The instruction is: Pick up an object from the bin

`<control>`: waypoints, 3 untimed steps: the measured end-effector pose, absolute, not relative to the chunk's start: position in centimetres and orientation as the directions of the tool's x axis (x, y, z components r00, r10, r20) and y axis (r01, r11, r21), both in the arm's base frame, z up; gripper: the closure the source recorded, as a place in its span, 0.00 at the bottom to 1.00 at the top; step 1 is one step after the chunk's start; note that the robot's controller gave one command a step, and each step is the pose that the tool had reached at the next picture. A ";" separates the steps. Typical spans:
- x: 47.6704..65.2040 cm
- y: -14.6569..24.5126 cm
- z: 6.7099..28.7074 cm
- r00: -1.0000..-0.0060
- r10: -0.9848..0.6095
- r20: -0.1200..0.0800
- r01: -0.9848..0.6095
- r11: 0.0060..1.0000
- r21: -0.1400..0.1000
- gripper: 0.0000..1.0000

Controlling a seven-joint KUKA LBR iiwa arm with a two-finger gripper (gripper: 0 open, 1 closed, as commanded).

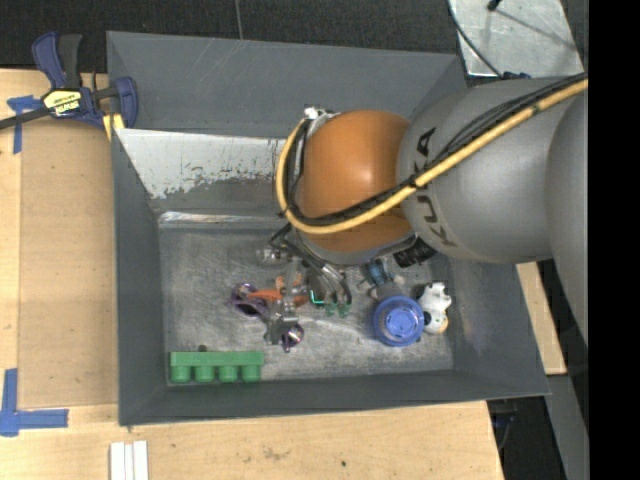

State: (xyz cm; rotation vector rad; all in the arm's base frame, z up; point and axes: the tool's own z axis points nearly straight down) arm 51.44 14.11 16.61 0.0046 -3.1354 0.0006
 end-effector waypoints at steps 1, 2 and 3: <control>51.6 14.1 17.1 -1.000 0.000 -0.002 0.000 1.000 0.001 0.00; 54.6 6.3 8.2 -0.971 -0.239 -0.025 -0.239 0.971 0.004 1.00; 54.6 6.3 8.2 -0.971 -0.239 -0.025 -0.239 0.971 0.004 1.00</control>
Offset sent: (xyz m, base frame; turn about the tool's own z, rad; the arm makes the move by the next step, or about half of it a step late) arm 0.0249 -0.0826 -0.0906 -0.2383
